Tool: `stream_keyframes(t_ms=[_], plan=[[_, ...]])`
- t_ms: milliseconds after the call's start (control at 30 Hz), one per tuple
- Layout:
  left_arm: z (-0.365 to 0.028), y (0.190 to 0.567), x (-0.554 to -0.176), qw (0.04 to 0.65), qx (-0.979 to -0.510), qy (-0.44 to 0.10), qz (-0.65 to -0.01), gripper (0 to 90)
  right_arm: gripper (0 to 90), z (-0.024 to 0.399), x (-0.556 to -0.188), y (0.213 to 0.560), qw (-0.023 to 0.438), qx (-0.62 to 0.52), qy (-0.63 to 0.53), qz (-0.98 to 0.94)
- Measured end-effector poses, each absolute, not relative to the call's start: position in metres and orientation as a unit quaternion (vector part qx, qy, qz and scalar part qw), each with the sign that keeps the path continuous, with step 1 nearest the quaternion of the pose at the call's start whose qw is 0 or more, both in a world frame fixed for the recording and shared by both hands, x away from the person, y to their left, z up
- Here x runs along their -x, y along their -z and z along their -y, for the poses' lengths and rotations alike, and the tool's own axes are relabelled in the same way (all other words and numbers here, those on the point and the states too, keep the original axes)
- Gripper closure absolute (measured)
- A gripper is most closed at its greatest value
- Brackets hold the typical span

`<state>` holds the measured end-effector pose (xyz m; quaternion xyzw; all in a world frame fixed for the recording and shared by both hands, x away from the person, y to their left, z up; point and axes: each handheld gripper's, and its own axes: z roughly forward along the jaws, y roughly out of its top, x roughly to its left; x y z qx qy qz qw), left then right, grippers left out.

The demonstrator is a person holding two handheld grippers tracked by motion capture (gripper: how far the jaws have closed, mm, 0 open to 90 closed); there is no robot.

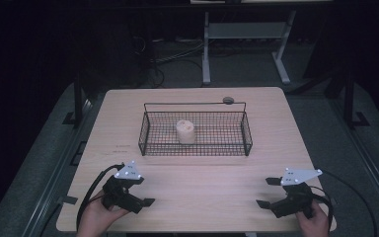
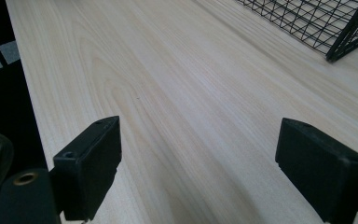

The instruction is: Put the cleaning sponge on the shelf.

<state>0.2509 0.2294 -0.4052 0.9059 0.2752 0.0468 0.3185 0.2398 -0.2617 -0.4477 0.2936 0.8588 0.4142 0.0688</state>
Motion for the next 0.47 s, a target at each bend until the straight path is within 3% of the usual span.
stream_keyframes(t_ms=[467], plan=[[-0.250, 0.416, -0.233, 0.354, -0.884, -0.056, -0.301, 18.0, 13.8, 0.260, -0.239, 0.448, 0.067, -0.294, -0.415, -0.859]])
